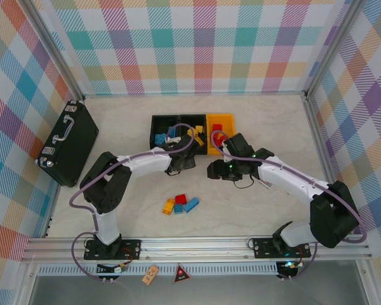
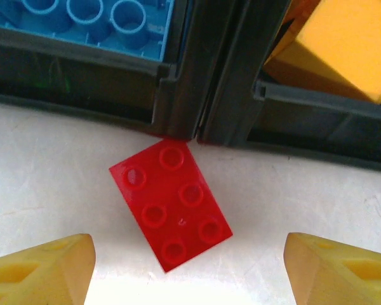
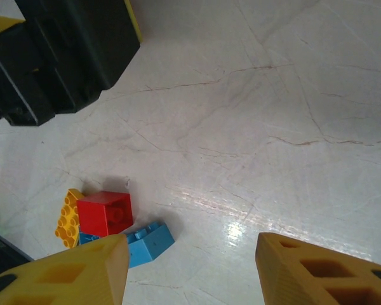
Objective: Sort the legos into containers by color
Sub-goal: Pick up the lego from the center of the table.
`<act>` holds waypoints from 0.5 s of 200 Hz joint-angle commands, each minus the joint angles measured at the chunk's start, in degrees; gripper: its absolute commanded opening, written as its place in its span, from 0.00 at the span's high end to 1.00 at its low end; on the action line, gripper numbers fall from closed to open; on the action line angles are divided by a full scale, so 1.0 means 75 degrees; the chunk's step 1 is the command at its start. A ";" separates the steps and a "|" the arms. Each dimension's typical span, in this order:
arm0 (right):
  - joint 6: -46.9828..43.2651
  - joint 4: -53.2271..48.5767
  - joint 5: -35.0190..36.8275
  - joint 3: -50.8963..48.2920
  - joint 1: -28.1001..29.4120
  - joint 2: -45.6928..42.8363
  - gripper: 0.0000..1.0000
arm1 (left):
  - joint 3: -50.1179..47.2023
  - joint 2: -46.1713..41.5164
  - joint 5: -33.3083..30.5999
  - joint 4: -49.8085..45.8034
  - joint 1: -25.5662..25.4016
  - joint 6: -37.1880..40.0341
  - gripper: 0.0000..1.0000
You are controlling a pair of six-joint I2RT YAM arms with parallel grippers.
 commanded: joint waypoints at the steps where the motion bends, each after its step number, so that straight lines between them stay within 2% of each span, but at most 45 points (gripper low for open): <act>1: 0.0078 0.0004 0.0169 -0.0063 0.0047 -0.0248 0.45 | 0.0295 0.0273 -0.0382 -0.0199 -0.0023 -0.0180 0.22; 48: 0.0013 -0.0078 0.0175 0.0082 0.0047 -0.0093 0.45 | 0.0643 0.0645 -0.0668 -0.0350 0.0018 -0.0123 0.28; 57: -0.0007 -0.0092 0.0173 0.0122 0.0047 -0.0064 0.45 | 0.0676 0.0674 -0.0694 -0.0380 0.0037 -0.0111 0.32; 84: -0.0025 -0.0085 0.0197 0.0194 0.0045 0.0013 0.46 | 0.0663 0.0682 -0.0596 -0.0482 0.0060 -0.0096 0.55; 100: -0.0044 -0.0095 0.0190 0.0227 0.0047 0.0049 0.46 | 0.0572 0.0626 -0.0529 -0.0579 0.0063 -0.0119 0.57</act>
